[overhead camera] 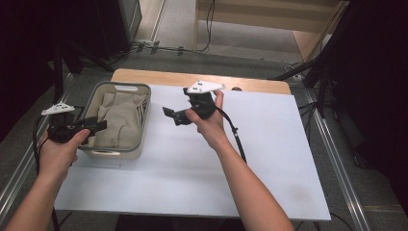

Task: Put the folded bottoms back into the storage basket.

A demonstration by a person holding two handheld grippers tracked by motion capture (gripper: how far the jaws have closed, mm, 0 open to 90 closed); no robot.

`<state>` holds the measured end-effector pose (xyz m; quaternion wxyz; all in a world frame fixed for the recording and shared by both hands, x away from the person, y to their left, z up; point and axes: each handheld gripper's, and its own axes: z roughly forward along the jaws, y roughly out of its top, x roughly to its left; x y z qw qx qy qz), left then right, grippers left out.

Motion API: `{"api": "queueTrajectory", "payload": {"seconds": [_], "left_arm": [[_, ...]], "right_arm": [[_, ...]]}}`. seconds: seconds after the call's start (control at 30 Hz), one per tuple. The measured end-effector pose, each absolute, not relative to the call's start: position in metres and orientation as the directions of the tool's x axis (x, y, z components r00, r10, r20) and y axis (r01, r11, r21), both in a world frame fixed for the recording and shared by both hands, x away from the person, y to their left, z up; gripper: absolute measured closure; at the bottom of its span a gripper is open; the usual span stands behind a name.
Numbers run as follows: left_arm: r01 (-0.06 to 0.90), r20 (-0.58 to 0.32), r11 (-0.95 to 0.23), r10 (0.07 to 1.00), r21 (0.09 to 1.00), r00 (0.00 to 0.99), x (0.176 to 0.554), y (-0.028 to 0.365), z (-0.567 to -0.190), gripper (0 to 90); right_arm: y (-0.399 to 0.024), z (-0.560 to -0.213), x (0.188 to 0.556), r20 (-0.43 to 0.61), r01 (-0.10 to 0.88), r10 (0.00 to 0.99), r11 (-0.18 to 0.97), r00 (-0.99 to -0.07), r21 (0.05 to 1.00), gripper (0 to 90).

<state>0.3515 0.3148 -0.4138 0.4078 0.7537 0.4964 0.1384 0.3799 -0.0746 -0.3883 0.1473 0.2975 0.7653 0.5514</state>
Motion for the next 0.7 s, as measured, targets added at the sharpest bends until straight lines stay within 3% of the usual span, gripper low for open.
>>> {"api": "queueTrajectory", "payload": {"seconds": [0.23,0.57,0.7], "left_arm": [[0.738,-0.204,-0.206,0.883,0.643,0.424,0.370,0.311,-0.426,56.2],[0.806,-0.063,-0.314,0.916,0.502,0.396,0.378,0.296,-0.435,60.1],[0.815,-0.019,-0.363,0.910,0.452,0.415,0.380,0.292,-0.439,69.2]], "right_arm": [[-0.123,-0.407,0.332,0.073,0.279,0.659,0.213,-0.749,0.936,0.0],[-0.206,-0.442,0.269,0.103,0.321,0.748,0.153,-0.656,0.935,0.0],[-0.233,-0.450,0.246,0.108,0.335,0.773,0.141,-0.625,0.932,0.0]]}}
